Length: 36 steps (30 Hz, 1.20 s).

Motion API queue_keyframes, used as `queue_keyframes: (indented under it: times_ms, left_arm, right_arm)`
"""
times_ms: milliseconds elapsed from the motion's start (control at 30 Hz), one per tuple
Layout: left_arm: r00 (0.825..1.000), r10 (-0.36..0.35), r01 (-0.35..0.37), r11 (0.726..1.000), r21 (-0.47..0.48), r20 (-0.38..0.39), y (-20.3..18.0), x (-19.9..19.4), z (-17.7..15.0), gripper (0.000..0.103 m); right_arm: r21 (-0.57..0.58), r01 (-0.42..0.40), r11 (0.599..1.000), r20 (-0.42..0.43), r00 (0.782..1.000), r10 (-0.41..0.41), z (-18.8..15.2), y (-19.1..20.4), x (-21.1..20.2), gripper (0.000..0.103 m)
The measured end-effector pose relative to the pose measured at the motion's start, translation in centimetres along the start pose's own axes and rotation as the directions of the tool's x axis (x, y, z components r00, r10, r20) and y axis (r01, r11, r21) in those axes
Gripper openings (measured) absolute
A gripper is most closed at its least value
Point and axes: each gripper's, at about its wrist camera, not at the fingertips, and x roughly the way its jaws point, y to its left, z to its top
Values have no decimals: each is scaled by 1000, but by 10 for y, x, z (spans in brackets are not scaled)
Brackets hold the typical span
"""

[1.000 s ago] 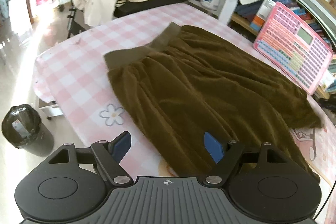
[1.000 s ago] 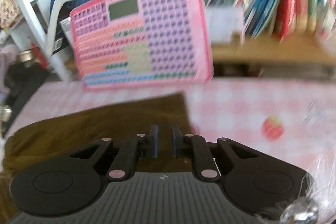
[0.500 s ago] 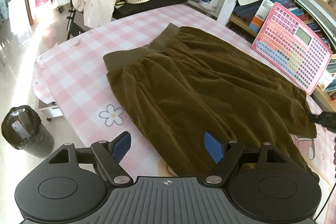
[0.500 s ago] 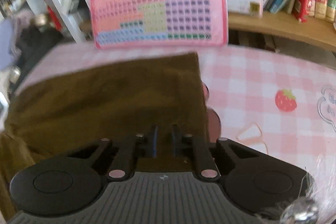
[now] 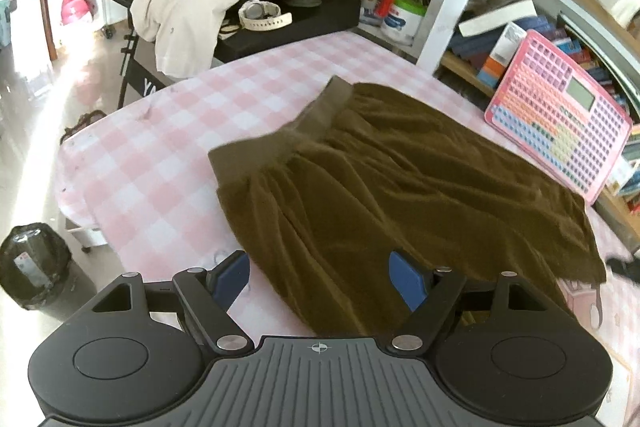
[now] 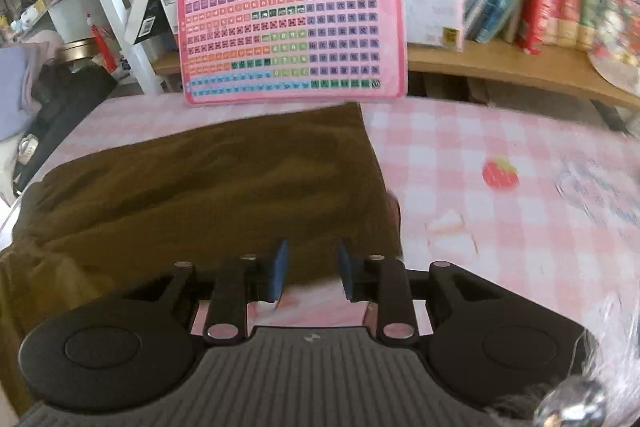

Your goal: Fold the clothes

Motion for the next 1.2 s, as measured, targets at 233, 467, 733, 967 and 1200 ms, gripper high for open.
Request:
queue_keyframes:
  times_ms: [233,467,733,967,1200]
  left_arm:
    - [998,-57,57,998,22,-12,23,31,26,78]
    - [986,-165,167,980,104,-28,41,40,46,79]
    - [969,-234,244,954,172,-76,84,33,42,79]
    - [969,-227,235,969,73,-101,134,34,49,78]
    - [959,-262,258,965,-51,-110,152,40,48,78]
  right_arm:
    - [100,86,991,-32,996,-83,-64,30,-57,35]
    - [186,178,966,-54,984,-171,-121,76,-94,39]
    - [243,288,926,-54,957,-284,-180,133,-120,52]
    - [364,343,866,-70,937,-342,-209,133,-129,41]
    - [363,390,846,-136,921,-366,-205,121,-116,27]
